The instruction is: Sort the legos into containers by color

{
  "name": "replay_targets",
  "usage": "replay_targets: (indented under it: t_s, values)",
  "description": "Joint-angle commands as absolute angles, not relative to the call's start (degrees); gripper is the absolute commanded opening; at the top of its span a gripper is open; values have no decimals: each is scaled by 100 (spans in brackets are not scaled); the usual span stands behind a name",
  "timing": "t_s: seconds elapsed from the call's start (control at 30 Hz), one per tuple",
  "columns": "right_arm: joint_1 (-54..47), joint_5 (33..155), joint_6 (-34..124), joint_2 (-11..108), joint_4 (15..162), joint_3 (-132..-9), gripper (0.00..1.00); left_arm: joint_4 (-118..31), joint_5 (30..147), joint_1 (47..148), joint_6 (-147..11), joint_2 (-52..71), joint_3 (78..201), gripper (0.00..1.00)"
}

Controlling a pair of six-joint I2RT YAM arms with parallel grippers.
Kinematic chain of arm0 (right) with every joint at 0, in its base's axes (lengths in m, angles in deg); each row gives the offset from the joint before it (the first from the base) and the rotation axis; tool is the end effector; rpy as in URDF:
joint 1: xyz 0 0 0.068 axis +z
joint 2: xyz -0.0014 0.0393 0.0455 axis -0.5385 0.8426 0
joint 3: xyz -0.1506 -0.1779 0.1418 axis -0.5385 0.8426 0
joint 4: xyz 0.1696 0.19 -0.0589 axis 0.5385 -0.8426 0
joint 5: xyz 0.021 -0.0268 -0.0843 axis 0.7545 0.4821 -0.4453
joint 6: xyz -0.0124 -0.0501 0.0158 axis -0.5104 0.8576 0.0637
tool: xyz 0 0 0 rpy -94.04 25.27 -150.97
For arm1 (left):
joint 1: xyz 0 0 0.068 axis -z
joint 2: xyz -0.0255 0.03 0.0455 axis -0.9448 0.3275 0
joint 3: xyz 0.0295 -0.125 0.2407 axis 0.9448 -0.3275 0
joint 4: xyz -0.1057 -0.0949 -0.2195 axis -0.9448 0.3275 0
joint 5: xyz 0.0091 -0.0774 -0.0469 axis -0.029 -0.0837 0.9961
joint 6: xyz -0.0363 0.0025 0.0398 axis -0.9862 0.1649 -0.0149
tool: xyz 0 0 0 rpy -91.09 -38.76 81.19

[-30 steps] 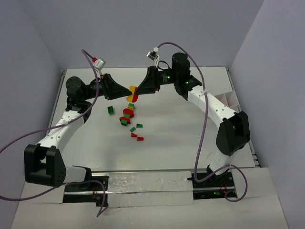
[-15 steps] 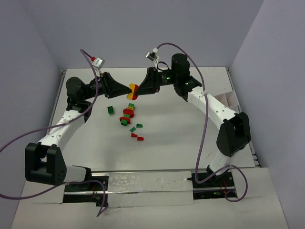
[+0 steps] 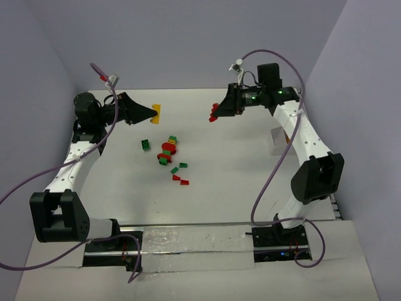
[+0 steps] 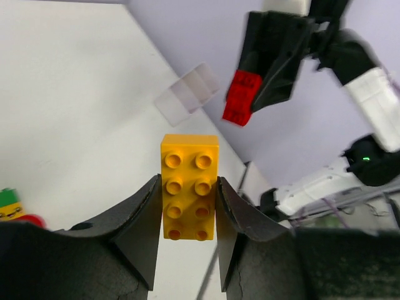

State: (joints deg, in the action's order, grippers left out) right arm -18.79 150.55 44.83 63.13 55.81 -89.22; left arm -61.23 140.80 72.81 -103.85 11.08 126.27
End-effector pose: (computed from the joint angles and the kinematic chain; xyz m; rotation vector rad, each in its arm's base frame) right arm 0.3473 0.1183 0.3805 -0.7762 1.9417 1.4228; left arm 0.3017 -0.0412 0.3539 0.2472 1.7476 -1.4530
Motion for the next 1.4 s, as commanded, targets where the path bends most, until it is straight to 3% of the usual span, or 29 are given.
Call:
replay_targets:
  t_s: [0.0,0.17,0.37,0.57,0.87,1.37]
  values:
    - [-2257,13071,7323,6291,2182,-9703,0,-4185,13359,7395,-8421,1021,13319,0]
    - [-2848,9972,7942,6197,1882,-9306,0,-2727,12139,7793,-7163,1371,14023,0]
    - [-3970,8742,8223,6966,1349,-10310,0,-2531,11178,8330,-6754,1458,14231,0]
    - [-4494,7899,8232,7735,850,-11464,0,-2398,10987,8459,-6679,1541,14278,0]
    - [-4515,7166,8093,7981,1162,-11395,5,-2270,11059,8459,-6638,1619,14407,0]
    - [-4457,7142,7911,8313,1527,-11240,11,-2226,11057,8459,-6697,1719,14476,0]
